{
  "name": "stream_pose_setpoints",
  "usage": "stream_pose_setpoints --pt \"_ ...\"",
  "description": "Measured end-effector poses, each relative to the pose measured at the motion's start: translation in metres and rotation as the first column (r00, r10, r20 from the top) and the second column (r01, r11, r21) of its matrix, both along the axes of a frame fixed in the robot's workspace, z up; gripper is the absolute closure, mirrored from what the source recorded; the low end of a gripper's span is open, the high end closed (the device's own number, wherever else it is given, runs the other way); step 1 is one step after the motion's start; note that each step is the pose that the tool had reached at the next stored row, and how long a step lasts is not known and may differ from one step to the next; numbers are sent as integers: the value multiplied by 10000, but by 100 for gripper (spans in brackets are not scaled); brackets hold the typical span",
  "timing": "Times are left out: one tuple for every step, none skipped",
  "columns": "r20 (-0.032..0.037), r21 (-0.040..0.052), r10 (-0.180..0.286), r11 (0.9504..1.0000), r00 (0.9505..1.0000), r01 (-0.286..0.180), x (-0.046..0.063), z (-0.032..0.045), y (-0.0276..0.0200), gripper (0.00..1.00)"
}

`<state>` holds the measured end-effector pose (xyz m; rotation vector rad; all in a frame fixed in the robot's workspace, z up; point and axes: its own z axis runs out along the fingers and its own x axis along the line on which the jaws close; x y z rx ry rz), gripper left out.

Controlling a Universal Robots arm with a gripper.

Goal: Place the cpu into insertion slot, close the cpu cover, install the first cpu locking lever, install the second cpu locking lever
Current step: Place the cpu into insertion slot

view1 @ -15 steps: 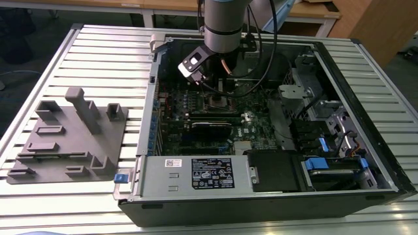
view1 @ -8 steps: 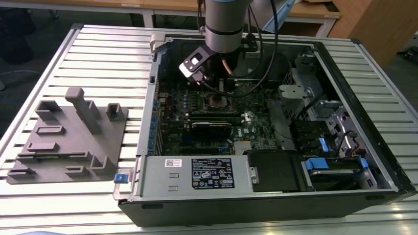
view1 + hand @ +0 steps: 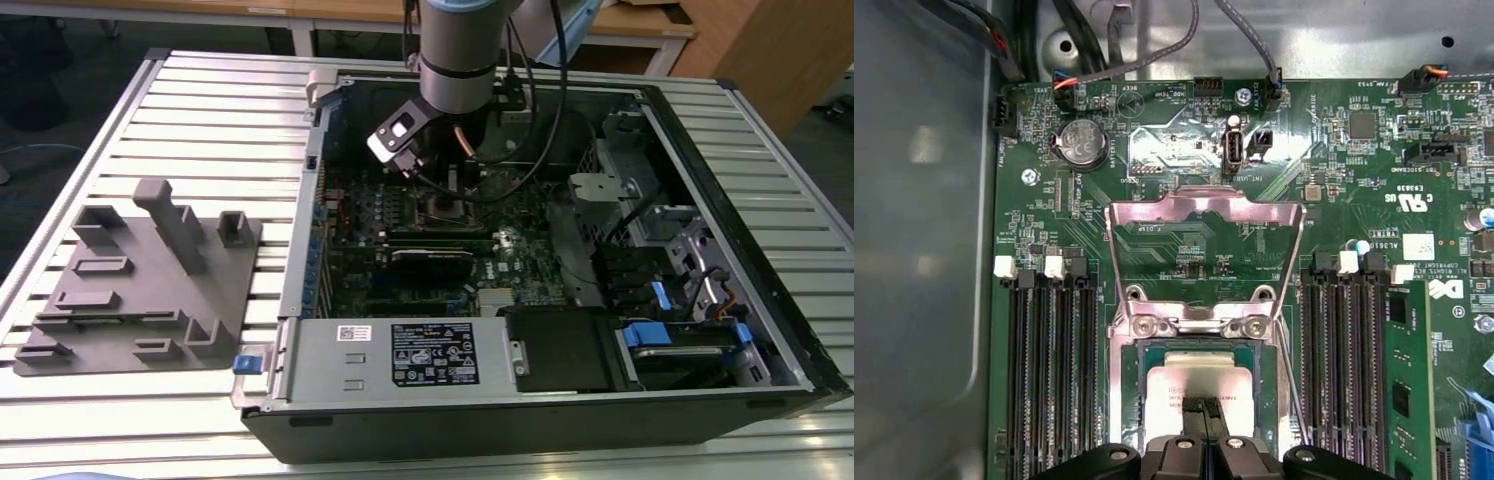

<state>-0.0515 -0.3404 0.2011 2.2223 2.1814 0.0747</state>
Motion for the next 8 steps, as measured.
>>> stream_pose_setpoints --pt "-1 -2 0 10000 10000 0 0 0 0 89" --pt "-1 -2 1 10000 10000 -1 2 0 0 89" --pt "0 0 2 10000 10000 -2 7 -1 0 89" --pt "1 1 2 10000 10000 -2 12 -2 0 89" --pt "0 1 1 10000 10000 -1 14 -3 0 89" --pt "0 1 0 10000 10000 0 14 -4 0 89" --pt "1 2 -1 10000 10000 1 15 -7 0 89" --pt "0 0 -1 10000 10000 1 15 -12 0 89"
